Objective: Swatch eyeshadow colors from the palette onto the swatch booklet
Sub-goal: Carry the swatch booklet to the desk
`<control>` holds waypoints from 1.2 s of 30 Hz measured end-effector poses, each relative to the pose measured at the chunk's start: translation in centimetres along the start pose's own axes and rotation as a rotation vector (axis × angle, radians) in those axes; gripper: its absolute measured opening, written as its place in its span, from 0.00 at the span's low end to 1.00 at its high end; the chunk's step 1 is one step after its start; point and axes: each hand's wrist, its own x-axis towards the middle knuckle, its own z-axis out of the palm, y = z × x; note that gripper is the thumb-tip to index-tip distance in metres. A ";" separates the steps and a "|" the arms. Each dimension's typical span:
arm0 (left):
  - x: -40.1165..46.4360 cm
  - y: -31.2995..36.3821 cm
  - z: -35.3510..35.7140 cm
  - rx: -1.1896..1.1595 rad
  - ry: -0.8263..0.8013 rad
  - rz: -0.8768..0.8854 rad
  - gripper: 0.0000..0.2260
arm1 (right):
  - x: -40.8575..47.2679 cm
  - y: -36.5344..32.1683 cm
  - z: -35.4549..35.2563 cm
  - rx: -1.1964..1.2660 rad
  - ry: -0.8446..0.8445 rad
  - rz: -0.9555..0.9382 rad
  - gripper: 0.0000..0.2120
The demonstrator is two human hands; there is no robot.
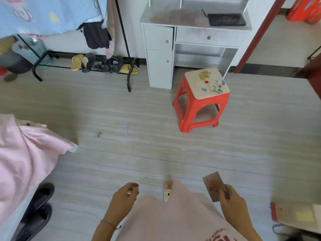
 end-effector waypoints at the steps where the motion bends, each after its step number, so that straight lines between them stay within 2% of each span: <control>1: 1.3 1.0 -0.6 0.009 0.002 0.005 0.06 | 2.0 -1.5 -0.3 -0.021 -0.014 -0.025 0.08; 10: 13.4 8.1 -5.4 -0.080 0.090 -0.033 0.07 | 15.7 -14.9 0.3 -0.037 -0.101 -0.174 0.07; 16: 22.9 10.6 -8.9 -0.073 0.101 -0.037 0.11 | 22.8 -21.6 2.5 -0.017 -0.092 -0.123 0.07; 25: 39.1 18.0 -18.8 0.005 0.025 0.049 0.09 | 33.3 -33.2 2.9 0.013 -0.031 -0.049 0.07; 30: 46.7 23.4 -20.6 0.060 -0.054 0.089 0.09 | 38.0 -35.9 2.1 0.077 0.008 0.041 0.07; 36: 53.9 30.4 -18.9 0.002 -0.098 0.069 0.07 | 45.5 -36.3 0.3 0.114 0.015 0.190 0.10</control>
